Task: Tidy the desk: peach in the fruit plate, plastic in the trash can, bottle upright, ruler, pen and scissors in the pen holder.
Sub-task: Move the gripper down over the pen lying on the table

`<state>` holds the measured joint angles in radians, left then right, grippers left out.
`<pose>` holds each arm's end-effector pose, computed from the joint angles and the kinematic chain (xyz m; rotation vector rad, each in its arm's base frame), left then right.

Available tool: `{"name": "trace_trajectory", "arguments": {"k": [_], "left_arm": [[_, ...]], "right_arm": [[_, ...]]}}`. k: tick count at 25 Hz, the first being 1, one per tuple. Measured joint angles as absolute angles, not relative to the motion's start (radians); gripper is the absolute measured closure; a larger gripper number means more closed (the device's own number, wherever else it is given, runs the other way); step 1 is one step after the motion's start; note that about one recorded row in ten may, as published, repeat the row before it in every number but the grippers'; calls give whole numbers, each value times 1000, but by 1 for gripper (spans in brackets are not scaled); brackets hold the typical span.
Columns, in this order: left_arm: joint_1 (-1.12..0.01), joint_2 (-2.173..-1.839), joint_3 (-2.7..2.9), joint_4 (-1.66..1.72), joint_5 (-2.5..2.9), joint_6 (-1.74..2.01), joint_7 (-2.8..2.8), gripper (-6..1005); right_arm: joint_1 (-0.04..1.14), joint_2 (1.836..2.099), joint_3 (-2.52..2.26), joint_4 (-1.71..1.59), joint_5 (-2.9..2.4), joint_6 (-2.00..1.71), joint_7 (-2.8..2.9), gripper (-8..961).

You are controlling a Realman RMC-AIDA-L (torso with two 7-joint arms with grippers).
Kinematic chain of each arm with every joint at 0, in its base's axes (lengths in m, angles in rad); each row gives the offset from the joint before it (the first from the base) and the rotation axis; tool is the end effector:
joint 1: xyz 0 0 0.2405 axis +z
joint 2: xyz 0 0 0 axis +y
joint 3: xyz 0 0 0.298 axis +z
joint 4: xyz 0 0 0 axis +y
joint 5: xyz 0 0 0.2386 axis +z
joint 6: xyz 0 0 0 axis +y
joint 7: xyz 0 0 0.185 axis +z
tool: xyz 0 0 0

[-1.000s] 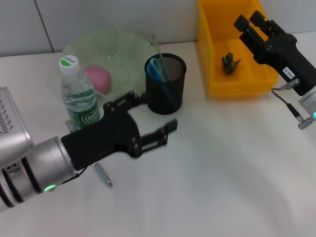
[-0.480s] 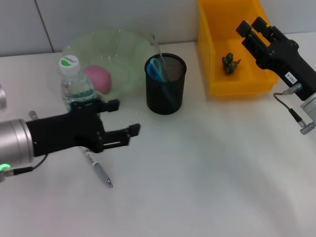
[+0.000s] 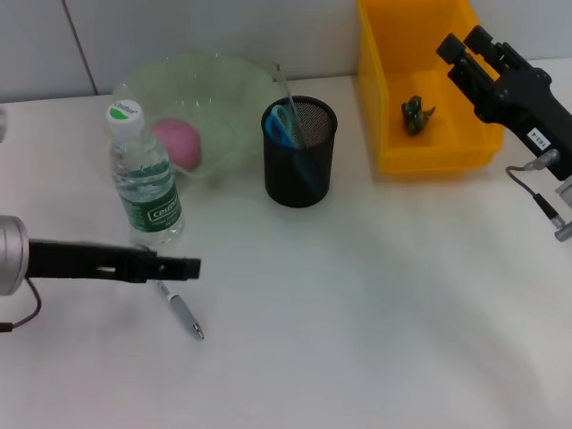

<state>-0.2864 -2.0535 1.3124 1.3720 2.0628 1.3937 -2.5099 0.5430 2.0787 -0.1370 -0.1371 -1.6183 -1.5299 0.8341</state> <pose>-0.2500 0.3672 -0.0430 -2.5534 -1.3158 -0.2463 0.3098 0.4046 -0.0241 -1.8499 0.5884 1.2673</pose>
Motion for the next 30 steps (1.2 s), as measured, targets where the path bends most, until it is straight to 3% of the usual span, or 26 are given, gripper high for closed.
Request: {"name": "trace_trajectory", "arguments": {"k": [10,30], "left_arm": [[-415,-2067,1312,1304,2387,1400,-2823,201],[-513,-2077,1373,1161,2425,1307,-2878,201]], "right_arm": [[518,2078,-158,-174,-1618,-1631,836,420],[506,2077,-170,-218,-1618,-1658,839,420]]}}
